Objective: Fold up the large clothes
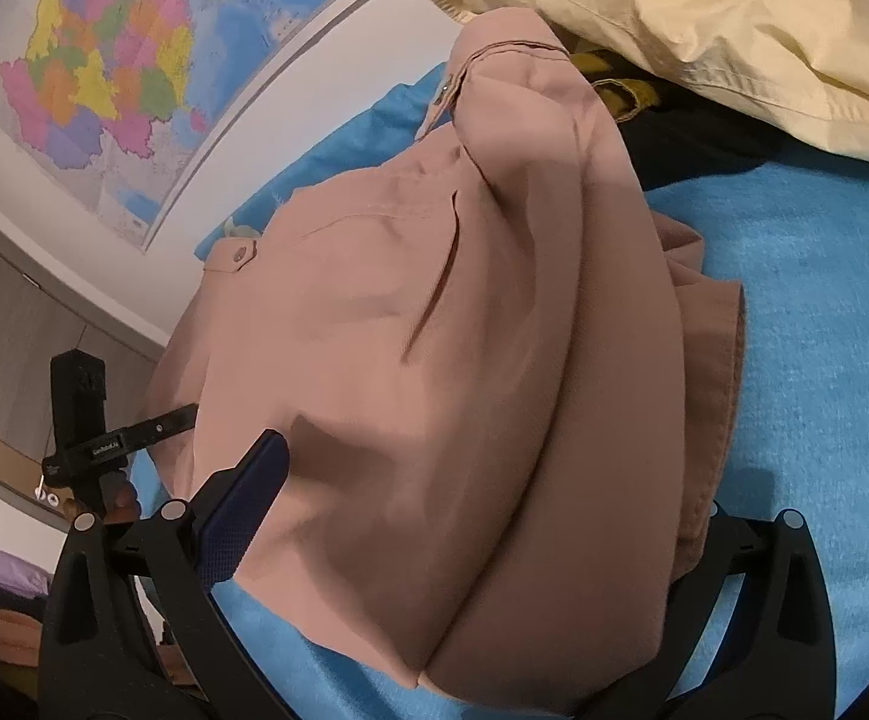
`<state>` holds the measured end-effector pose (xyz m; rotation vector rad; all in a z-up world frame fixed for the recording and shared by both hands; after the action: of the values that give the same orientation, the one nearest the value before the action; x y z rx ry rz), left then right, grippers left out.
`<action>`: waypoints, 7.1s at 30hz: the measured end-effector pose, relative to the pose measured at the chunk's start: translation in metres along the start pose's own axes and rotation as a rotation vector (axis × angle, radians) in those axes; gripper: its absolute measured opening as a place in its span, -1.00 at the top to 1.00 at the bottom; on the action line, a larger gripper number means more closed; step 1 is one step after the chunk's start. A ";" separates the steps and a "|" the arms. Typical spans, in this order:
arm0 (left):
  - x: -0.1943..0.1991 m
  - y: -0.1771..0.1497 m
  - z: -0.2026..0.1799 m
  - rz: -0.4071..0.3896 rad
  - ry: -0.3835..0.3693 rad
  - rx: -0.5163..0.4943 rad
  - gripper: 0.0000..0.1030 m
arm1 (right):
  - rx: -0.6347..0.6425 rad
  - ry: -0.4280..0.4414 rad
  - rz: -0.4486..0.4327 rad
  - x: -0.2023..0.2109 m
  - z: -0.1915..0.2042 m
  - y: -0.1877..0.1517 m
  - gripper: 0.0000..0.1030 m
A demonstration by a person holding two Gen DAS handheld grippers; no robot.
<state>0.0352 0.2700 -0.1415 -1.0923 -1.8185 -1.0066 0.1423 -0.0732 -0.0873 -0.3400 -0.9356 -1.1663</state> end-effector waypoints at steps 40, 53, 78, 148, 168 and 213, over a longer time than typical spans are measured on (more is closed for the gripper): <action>-0.011 0.027 0.002 0.020 -0.122 0.007 0.19 | -0.052 0.135 0.008 -0.012 -0.016 0.028 -0.03; 0.031 0.030 -0.022 -0.071 -0.114 -0.071 0.78 | 0.108 0.090 -0.095 0.035 0.038 0.036 0.69; 0.041 0.008 -0.007 -0.118 0.267 -0.249 -0.22 | 0.234 -0.349 -0.046 0.033 0.031 0.035 -0.34; 0.047 0.026 -0.008 -0.098 -0.153 -0.054 0.79 | 0.198 0.130 -0.036 0.024 0.060 0.049 0.72; 0.218 0.118 0.126 -0.399 0.225 0.101 0.79 | 0.474 0.244 -0.079 -0.042 0.258 0.192 0.74; 0.164 0.063 0.244 -0.375 0.477 0.294 -0.29 | 0.305 0.001 0.190 -0.226 0.233 0.206 -0.19</action>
<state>-0.0135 0.5591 -0.0756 -0.3001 -1.7249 -1.0584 0.2020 0.3062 -0.0776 -0.1770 -1.0399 -0.8361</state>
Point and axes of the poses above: each gripper's, at about its wrist camera, not at the fingertips, and x roughly against the way its jaws point, z to its left, y to its top, the point moved 6 cm from there along -x, roughly the way its jaws point, and after that the axes turned 14 degrees about z, right-handed, at the moved point
